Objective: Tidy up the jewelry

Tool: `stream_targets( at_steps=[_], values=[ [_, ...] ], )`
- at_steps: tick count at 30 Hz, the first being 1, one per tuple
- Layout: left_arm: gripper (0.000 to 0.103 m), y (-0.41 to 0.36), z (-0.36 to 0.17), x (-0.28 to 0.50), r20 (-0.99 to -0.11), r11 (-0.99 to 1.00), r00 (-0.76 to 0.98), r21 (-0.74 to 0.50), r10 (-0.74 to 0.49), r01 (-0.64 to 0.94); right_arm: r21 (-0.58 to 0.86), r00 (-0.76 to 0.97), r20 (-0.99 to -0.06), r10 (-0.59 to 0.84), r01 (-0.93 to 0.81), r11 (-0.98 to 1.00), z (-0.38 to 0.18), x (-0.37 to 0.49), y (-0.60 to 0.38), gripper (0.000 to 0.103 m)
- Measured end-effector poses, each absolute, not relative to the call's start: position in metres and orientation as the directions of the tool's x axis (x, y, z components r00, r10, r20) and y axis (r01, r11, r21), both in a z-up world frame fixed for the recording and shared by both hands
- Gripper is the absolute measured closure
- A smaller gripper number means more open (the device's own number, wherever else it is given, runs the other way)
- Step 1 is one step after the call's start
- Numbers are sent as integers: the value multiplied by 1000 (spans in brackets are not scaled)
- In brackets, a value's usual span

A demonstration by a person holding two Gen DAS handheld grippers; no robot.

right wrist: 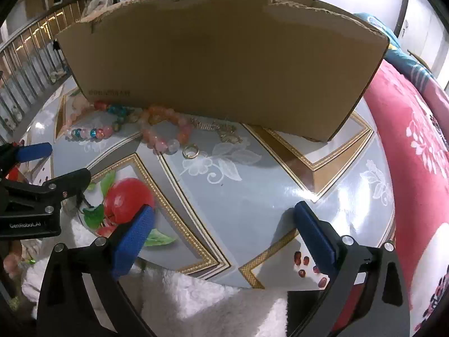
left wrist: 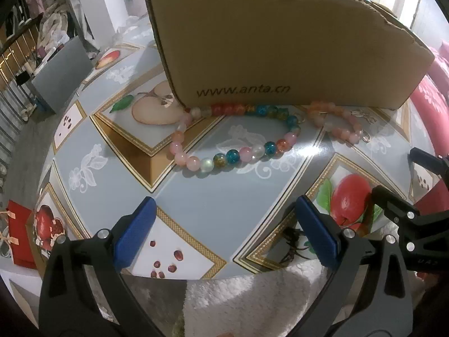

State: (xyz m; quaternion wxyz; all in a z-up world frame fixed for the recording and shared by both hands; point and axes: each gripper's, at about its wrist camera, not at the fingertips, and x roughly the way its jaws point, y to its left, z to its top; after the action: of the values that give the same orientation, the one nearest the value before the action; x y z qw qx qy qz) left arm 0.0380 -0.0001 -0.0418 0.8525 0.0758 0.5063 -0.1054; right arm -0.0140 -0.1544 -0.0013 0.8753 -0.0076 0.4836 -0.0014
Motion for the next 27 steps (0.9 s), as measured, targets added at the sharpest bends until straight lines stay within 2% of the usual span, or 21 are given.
stream_targets(
  at_steps=[27],
  values=[
    [7,-3,-45,30,-867,972,491,38,-84,233,-68,534,-844,-50,-13,998,-9,-17,-141,5]
  ],
)
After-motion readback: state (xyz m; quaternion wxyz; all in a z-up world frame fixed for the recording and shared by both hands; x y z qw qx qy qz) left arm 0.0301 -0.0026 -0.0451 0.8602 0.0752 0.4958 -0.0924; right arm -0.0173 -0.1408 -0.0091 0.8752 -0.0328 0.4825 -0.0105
